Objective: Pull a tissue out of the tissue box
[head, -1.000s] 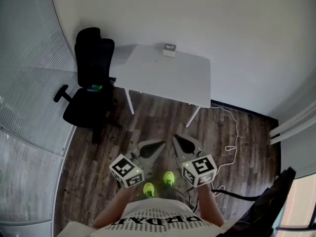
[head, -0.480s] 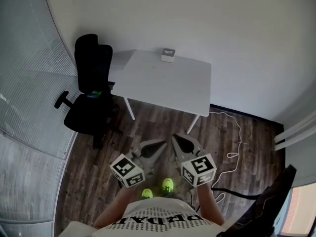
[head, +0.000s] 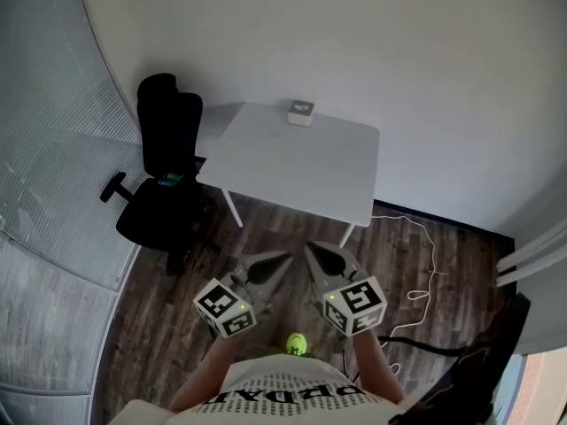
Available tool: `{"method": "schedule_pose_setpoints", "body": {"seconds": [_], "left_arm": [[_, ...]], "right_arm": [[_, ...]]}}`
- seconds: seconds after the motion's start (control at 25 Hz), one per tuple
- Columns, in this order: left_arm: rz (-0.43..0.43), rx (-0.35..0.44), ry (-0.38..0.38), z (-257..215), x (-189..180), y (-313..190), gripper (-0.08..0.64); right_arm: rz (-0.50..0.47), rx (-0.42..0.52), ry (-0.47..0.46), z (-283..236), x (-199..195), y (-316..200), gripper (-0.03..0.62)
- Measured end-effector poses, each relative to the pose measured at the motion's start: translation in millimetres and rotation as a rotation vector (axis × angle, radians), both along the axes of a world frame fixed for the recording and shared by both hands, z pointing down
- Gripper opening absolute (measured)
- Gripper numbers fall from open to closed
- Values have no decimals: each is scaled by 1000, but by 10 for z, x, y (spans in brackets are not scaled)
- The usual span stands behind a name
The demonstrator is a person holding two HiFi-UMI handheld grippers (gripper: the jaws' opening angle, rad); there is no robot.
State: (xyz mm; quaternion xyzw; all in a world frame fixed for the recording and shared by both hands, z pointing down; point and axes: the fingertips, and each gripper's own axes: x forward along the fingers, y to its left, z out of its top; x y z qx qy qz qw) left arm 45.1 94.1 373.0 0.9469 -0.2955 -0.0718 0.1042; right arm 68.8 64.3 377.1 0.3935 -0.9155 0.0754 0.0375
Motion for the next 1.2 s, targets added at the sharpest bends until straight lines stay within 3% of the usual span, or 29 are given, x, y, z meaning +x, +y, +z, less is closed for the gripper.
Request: {"method": "schedule_pose_setpoints", "body": {"seconds": [0.28, 0.68, 1.2], "left_arm": [[-37, 3, -5, -12, 72, -116, -11], [-47, 6, 17, -29, -50, -310, -11], [52, 14, 73, -128, -162, -1170, -9]], "right_arm": [[-41, 25, -41, -91, 66, -141, 9], [-87, 36, -2, -49, -173, -318, 9], [5, 53, 54, -169, -265, -1150, 9]]}}
